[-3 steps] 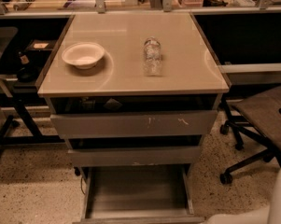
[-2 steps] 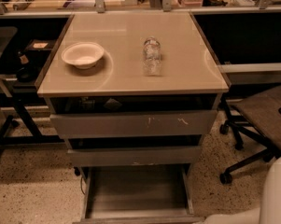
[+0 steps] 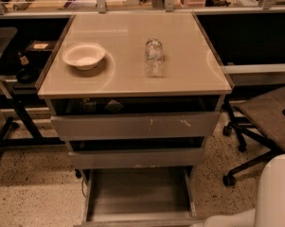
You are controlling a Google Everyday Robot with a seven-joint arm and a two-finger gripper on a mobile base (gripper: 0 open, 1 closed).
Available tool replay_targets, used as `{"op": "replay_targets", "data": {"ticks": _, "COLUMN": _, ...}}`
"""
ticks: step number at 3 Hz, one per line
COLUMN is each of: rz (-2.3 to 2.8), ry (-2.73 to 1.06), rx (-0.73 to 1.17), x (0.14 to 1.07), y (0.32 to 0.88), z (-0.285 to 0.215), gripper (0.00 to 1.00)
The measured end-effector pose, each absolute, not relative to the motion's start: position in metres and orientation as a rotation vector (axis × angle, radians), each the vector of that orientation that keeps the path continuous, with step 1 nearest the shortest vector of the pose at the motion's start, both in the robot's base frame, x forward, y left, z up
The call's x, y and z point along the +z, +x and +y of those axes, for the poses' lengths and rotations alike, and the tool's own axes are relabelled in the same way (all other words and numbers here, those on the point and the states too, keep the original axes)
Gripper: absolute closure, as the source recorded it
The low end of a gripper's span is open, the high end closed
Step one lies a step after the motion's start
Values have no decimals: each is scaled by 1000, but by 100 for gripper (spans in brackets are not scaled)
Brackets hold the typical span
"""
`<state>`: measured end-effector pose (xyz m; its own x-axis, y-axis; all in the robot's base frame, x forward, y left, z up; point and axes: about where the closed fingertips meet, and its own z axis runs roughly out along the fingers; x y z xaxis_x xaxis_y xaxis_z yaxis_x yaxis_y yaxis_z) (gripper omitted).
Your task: Close bottom drawer
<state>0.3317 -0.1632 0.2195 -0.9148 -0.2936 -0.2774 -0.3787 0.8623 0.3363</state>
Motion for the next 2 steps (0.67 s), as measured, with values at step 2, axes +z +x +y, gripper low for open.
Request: {"op": "replay_targets", "data": {"ticks": 2, "rz": 2738, "ry": -323, "rx": 594, "x": 185, "y": 368, "z": -162, "gripper": 100}}
